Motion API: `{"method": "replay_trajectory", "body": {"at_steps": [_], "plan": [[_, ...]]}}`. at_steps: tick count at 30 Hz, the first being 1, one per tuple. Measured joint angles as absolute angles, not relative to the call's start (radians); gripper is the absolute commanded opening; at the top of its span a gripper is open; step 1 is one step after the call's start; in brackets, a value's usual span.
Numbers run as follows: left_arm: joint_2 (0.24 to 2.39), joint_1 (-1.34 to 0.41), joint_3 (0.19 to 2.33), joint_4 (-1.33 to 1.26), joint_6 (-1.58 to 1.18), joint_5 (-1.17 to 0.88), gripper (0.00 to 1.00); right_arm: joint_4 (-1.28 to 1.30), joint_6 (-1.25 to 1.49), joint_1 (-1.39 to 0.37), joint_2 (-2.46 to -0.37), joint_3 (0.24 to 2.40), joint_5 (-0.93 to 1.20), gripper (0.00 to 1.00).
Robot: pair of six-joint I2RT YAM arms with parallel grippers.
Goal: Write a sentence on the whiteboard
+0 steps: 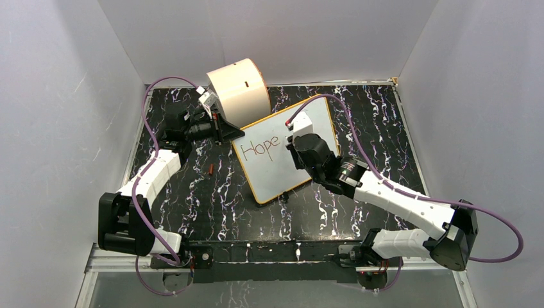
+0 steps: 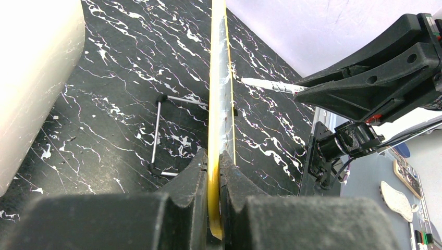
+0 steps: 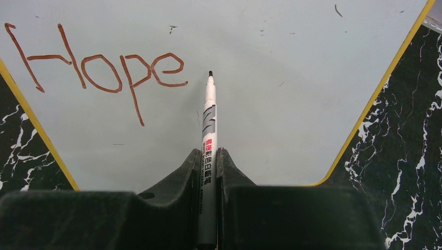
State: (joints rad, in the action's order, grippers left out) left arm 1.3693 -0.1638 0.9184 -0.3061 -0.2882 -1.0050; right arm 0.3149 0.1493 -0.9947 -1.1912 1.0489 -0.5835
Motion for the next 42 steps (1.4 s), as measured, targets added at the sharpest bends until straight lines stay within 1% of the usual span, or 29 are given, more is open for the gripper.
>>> {"method": "replay_trajectory", "body": {"at_steps": [28,35,42], "plan": [[1.37,-0.164,0.918,-0.306,-0.288,-1.003,0.0,0.318,0.151,-0.959,-1.232,1.049,-0.549,0.0],[1.37,-0.164,0.919,-0.306,-0.288,-1.004,0.0,0.354,0.154,-0.956,-1.197,1.048,-0.517,0.0],[1.37,-0.164,0.919,-0.305,-0.288,-1.004,0.0,0.358,0.145,-0.951,-1.14,1.049,-0.535,0.0]]}}
